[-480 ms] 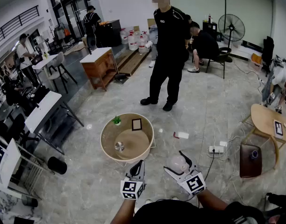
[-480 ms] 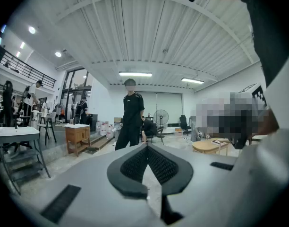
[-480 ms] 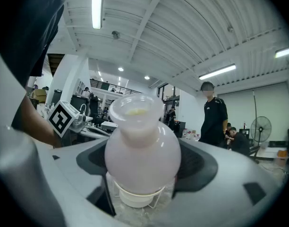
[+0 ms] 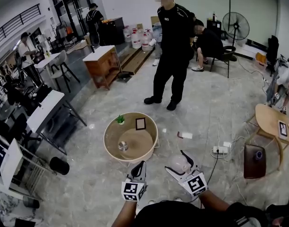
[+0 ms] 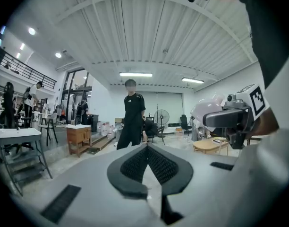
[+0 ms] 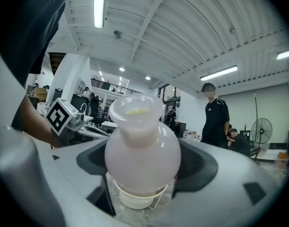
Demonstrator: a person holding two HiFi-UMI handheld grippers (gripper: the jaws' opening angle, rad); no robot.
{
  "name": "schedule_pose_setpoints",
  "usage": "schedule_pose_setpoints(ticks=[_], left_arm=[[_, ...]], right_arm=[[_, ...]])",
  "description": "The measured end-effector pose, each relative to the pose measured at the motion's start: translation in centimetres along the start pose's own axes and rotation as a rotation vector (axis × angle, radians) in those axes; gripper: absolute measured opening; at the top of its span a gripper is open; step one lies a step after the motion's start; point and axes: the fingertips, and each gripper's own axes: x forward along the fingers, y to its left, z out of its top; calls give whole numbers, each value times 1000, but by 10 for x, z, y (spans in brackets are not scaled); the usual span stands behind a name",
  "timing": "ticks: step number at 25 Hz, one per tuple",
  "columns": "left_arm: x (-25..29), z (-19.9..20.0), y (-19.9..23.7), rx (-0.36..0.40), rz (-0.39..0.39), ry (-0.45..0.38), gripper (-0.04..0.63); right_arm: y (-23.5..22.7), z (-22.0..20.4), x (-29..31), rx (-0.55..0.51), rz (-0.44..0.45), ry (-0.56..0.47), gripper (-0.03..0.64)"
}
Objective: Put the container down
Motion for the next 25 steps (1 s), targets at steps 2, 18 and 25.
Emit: schedule_pose_setpoints(ticks=[2, 18, 25], left_arm=[[-1, 1, 7, -1, 7, -10, 0], [-15, -19, 91, -18, 24, -3, 0], [1, -22, 128, -5, 36, 20, 0]], right_arm=[[1, 4, 6, 20, 3, -13, 397], [25, 3, 82, 39, 0, -58, 397], [15, 1, 124, 45, 0, -50, 397]])
